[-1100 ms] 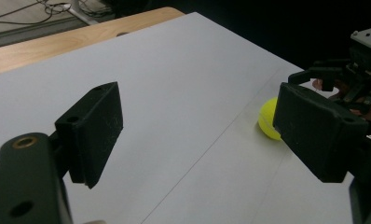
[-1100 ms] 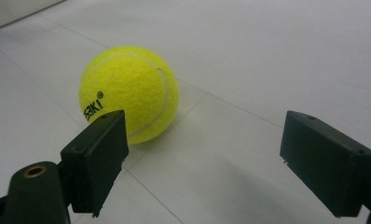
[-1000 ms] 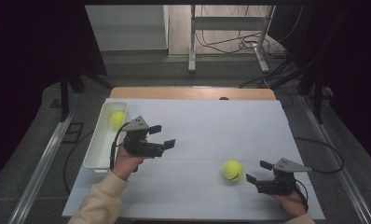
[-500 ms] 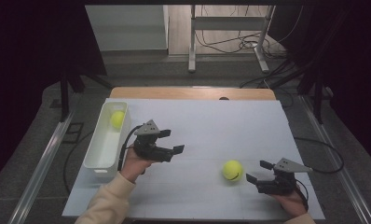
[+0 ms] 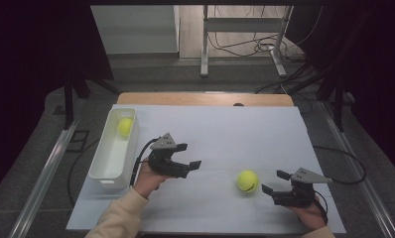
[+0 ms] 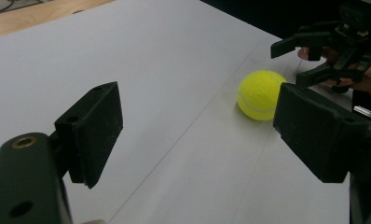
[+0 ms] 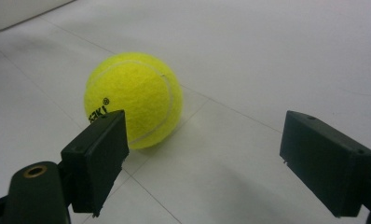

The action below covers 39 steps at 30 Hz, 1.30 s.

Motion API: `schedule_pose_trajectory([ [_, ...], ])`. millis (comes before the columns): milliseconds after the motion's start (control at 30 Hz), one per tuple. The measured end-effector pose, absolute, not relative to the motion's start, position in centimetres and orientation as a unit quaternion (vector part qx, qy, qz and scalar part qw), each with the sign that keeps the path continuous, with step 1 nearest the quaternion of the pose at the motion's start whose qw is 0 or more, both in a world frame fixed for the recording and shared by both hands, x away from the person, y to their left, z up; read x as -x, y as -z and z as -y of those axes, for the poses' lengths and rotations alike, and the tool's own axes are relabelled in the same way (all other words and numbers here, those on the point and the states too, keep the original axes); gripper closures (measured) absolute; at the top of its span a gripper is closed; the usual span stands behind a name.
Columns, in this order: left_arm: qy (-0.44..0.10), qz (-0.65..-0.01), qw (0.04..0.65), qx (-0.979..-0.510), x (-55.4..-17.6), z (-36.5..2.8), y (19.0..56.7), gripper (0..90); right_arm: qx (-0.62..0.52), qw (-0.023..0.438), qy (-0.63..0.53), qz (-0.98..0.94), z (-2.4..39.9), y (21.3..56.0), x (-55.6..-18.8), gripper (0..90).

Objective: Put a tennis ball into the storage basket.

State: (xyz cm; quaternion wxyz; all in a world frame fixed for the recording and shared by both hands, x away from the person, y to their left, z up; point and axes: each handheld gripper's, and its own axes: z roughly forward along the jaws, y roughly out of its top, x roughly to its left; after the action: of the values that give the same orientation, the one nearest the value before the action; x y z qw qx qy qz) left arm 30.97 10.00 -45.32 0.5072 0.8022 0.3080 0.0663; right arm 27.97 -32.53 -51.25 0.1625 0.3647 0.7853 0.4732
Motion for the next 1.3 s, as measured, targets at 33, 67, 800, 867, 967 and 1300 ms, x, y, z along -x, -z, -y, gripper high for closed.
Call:
schedule_pose_trajectory([
  [33,-0.066,-0.306,0.506,-0.803,-30.9,-9.9,45.3,16.7,-0.364,0.164,-0.472,-0.786,32.5,51.2,-28.0,15.4],
  [67,-0.066,-0.306,0.506,-0.803,-30.9,-9.9,45.3,16.7,-0.364,0.164,-0.472,-0.786,32.5,51.2,-28.0,15.4],
  [800,-0.044,-0.286,0.496,-0.819,-31.1,-6.7,46.6,15.8,-0.368,0.164,-0.476,-0.782,32.7,51.3,-27.8,15.4],
  [867,-0.041,-0.284,0.493,-0.821,-31.2,-6.4,46.7,15.6,-0.368,0.164,-0.475,-0.782,32.7,51.3,-27.8,15.4],
  [967,-0.038,-0.281,0.492,-0.823,-31.2,-5.9,46.9,15.4,-0.368,0.163,-0.476,-0.782,32.7,51.3,-27.9,15.4],
  [1300,-0.033,-0.273,0.485,-0.83,-31.2,-4.6,47.3,14.8,-0.364,0.162,-0.477,-0.783,32.4,51.3,-28.2,15.5],
])
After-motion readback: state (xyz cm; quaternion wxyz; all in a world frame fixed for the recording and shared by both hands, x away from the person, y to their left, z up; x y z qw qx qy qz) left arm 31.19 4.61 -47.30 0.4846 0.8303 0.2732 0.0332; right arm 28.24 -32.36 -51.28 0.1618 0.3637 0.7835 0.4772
